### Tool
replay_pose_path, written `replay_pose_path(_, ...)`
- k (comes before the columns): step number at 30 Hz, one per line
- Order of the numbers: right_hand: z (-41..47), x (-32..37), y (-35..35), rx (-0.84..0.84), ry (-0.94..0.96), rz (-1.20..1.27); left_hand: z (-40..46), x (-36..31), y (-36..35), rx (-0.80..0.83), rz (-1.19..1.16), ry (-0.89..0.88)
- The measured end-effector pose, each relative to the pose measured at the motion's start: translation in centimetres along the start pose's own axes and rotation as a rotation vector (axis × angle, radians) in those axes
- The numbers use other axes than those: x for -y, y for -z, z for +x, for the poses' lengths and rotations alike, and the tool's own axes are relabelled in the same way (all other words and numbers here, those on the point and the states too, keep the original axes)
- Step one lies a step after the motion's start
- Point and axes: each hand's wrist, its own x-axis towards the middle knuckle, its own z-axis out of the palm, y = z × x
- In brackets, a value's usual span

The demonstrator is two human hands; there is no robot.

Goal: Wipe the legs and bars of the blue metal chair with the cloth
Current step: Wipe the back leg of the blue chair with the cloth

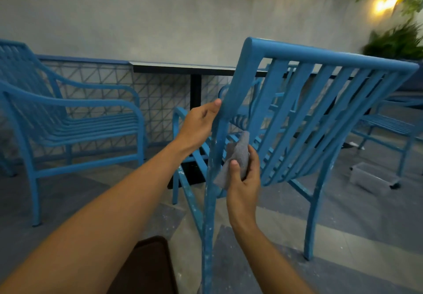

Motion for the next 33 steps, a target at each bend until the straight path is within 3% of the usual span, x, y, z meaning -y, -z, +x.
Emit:
replay_pose_path(11, 0.8, -4.0, -3.8, -0.055, 0.123, -0.082, -1.3, 1.1, -0.4, 0.017, -0.085, -0.003)
replay_pose_path(26, 3.6, -3.9, -5.7, -0.108, 0.213, -0.145, -1.6, 0.7, -0.3, 0.007, -0.074, 0.033)
replay_pose_path(33, 3.6, -6.0, -5.2, -0.101, 0.571, -0.324, -1.7, 0.8, -0.5, -0.019, -0.074, 0.039)
